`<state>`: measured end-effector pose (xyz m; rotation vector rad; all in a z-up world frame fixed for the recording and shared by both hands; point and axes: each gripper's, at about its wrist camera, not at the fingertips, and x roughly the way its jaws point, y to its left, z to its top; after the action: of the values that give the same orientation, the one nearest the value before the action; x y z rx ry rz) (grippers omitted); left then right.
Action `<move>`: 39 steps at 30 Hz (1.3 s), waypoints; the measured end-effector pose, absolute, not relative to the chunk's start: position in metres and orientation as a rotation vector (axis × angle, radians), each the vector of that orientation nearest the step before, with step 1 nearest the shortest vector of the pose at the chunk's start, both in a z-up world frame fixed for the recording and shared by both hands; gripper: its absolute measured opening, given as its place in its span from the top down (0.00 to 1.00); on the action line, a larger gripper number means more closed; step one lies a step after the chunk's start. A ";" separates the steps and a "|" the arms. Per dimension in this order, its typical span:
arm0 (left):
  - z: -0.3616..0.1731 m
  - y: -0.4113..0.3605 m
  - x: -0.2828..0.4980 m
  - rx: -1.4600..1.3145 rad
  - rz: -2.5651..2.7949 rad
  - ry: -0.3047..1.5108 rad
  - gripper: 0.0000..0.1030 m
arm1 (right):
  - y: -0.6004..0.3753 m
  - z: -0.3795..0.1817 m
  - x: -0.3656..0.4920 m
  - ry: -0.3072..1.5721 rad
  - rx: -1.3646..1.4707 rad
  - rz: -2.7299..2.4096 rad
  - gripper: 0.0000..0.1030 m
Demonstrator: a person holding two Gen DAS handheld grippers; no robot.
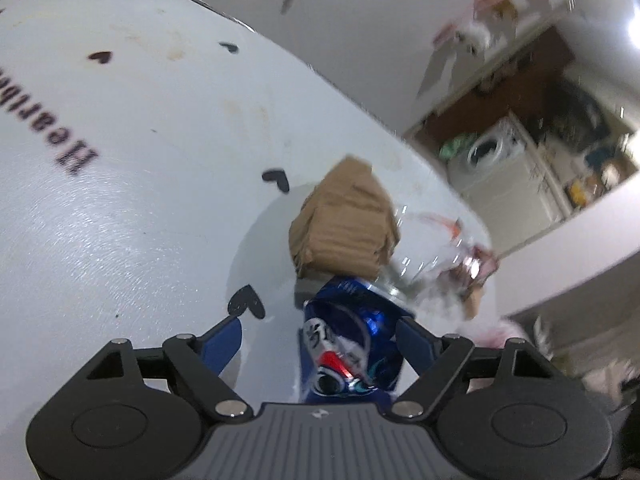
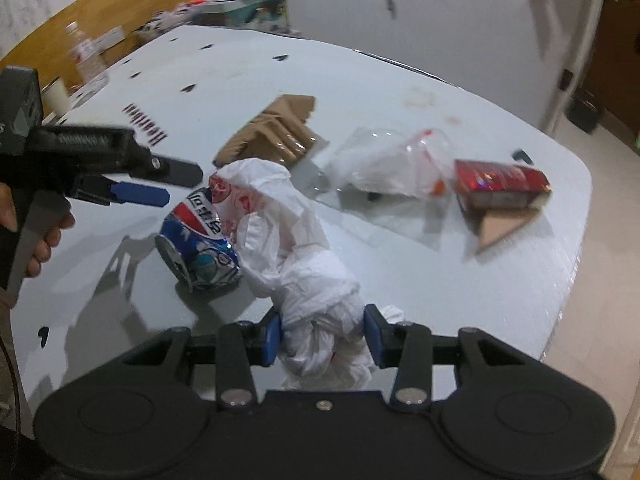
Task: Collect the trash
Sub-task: 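Lift the Pepsi can with the left tool while the right tool lifts the white bag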
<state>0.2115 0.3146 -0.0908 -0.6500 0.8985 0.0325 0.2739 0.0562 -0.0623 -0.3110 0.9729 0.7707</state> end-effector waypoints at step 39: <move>-0.119 0.251 0.264 -0.957 -0.177 1.026 0.37 | 0.003 -0.085 0.323 1.128 0.145 0.378 0.58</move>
<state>0.2636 0.2508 -0.1189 -0.9567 1.0259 -0.1770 0.3230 0.0032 -0.0854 0.1455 1.1280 0.3777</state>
